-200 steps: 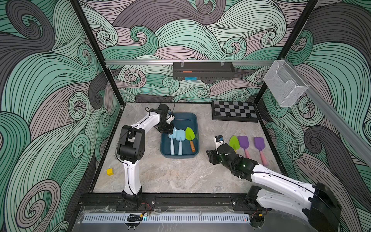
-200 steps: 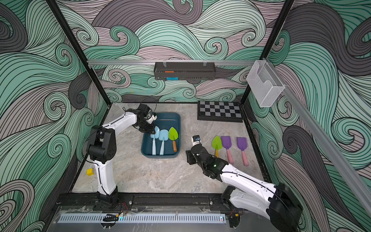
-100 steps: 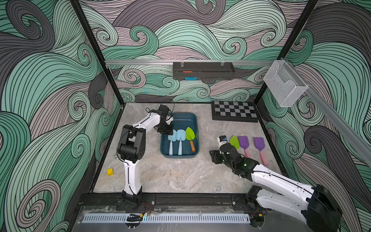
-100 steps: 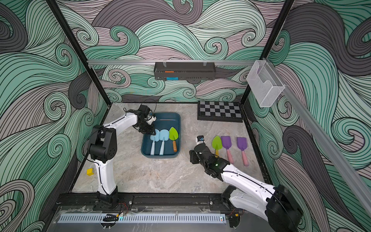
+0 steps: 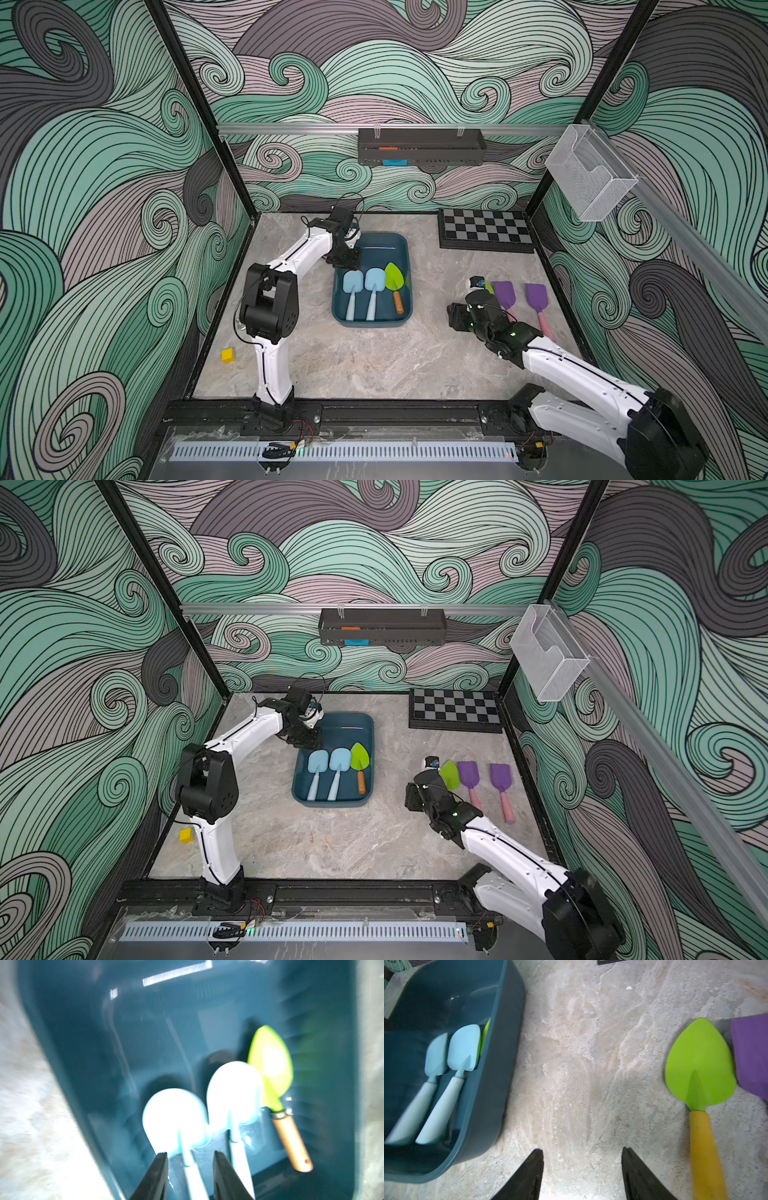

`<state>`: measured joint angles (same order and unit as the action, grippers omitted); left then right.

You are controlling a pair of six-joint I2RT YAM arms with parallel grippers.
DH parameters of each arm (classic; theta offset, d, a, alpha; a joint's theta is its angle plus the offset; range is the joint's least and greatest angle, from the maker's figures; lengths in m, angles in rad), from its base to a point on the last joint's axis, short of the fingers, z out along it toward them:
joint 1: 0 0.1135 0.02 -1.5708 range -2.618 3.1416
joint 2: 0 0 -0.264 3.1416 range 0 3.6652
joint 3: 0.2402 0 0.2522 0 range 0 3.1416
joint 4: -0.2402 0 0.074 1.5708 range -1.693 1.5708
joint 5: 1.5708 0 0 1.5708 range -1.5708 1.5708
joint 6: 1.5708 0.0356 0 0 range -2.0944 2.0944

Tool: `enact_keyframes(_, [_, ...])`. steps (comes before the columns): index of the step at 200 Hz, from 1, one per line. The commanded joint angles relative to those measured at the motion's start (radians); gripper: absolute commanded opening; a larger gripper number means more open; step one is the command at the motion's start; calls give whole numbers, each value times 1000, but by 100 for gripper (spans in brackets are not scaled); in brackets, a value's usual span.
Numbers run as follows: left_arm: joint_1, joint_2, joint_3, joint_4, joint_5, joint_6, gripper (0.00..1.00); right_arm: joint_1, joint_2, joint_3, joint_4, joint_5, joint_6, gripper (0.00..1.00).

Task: Put the shovel into the storage box
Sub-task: Place the shovel in the storage box, then pick up the shovel from the center of the board.

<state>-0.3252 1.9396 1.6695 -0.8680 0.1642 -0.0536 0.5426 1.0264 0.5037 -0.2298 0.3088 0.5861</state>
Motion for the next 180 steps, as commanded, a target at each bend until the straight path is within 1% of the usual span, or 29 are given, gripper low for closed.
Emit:
enact_keyframes(1, [-24, -98, 41, -34, -30, 5, 40, -67, 29, 30, -57, 35, 67, 67])
enact_keyframes(17, [-35, -134, 13, -10, -18, 3, 41, -106, 57, 33, -56, 47, 75, 70])
enact_keyframes(47, [-46, -186, -70, 57, 26, 3, 42, -174, 113, 41, -56, 66, 79, 69])
enact_keyframes(75, [-48, -203, -114, 82, 39, 0, 41, -240, 147, 41, -55, 75, 84, 68])
enact_keyframes(106, [-49, -203, -136, 93, 55, 1, 42, -277, 175, 37, -55, 79, 75, 69])
enact_keyframes(134, [-50, -208, -152, 105, 61, 6, 42, -309, 204, 20, -52, 44, 73, 66])
enact_keyframes(149, [-49, -213, -162, 114, 69, 6, 42, -316, 209, 13, -56, 32, 72, 63])
enact_keyframes(164, [-49, -219, -187, 143, 92, -3, 42, -314, 210, 13, -76, 19, 81, 56])
enact_keyframes(180, [-50, -226, -219, 182, 123, -18, 42, -315, 219, 22, -90, 9, 76, 55])
